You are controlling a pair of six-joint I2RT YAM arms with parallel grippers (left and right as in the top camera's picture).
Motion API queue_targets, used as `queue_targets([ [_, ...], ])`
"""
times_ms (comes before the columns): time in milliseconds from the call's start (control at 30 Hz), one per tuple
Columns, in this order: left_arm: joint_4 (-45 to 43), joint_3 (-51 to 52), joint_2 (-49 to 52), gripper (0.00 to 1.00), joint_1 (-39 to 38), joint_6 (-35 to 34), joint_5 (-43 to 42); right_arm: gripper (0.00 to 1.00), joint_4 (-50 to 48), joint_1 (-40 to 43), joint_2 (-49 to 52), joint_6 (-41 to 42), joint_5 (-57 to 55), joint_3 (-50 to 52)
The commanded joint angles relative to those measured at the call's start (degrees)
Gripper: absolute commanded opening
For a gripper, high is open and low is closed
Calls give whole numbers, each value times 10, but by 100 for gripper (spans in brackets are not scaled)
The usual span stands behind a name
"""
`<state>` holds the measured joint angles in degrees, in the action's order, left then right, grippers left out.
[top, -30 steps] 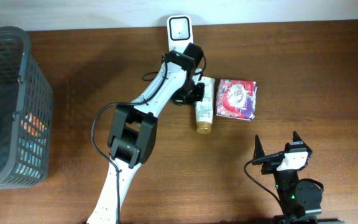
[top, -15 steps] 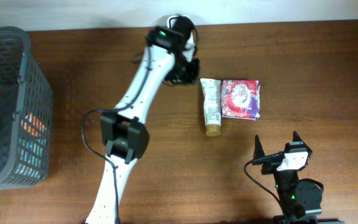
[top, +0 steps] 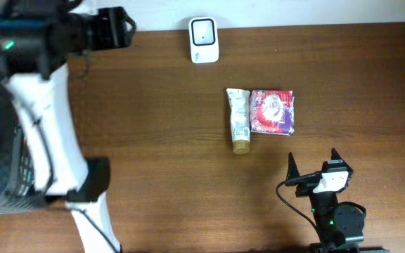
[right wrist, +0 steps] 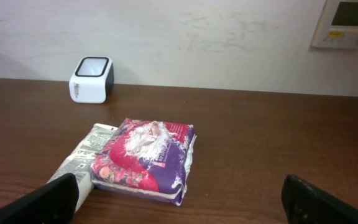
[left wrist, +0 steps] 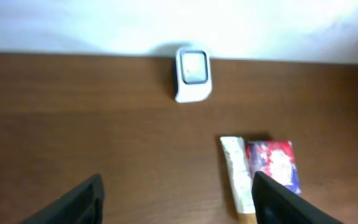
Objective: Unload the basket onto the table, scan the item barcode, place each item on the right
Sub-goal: 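Grasp the orange Kleenex tissue pack in the basket with left gripper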
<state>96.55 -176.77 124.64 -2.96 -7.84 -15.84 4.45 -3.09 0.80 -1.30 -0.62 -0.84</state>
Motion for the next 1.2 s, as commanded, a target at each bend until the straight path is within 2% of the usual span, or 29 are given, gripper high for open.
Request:
queue_targets([
  [0, 2, 95, -100, 75, 6, 21, 128, 99, 2, 1, -4, 1, -1, 5],
  [67, 2, 194, -171, 78, 27, 13, 181, 99, 2, 1, -4, 1, -1, 5],
  [133, 2, 247, -208, 82, 85, -24, 230, 99, 2, 1, -4, 1, -1, 5],
  [167, 0, 248, -211, 99, 130, -49, 227, 99, 2, 1, -4, 1, -1, 5],
  [333, -55, 249, -184, 99, 349, -108, 200, 99, 2, 1, -4, 1, -1, 5],
  [467, -21, 249, -103, 99, 424, -108, 182, 99, 2, 1, -4, 1, -1, 5],
  [500, -21, 249, -75, 100, 432, -109, 184, 99, 2, 1, -4, 1, -1, 5],
  [633, 2, 249, 18, 93, 442, -110, 197, 99, 2, 1, -4, 1, -1, 5],
  [767, 0, 318, 68, 92, 441, -121, 197, 99, 2, 1, -4, 1, -1, 5],
  [800, -10, 346, 68, 92, 441, -121, 197, 99, 2, 1, -4, 1, -1, 5],
  [867, -43, 402, 68, 85, 440, -120, 191, 99, 2, 1, -4, 1, -1, 5],
  [933, -87, 454, 68, 80, 435, -73, 144, 99, 2, 1, -4, 1, -1, 5],
  [967, -107, 480, 68, 82, 428, -66, 141, 99, 2, 1, -4, 1, -1, 5],
  [1167, -190, 603, 69, 78, 406, -56, 134, 99, 2, 1, -4, 1, -1, 5],
])
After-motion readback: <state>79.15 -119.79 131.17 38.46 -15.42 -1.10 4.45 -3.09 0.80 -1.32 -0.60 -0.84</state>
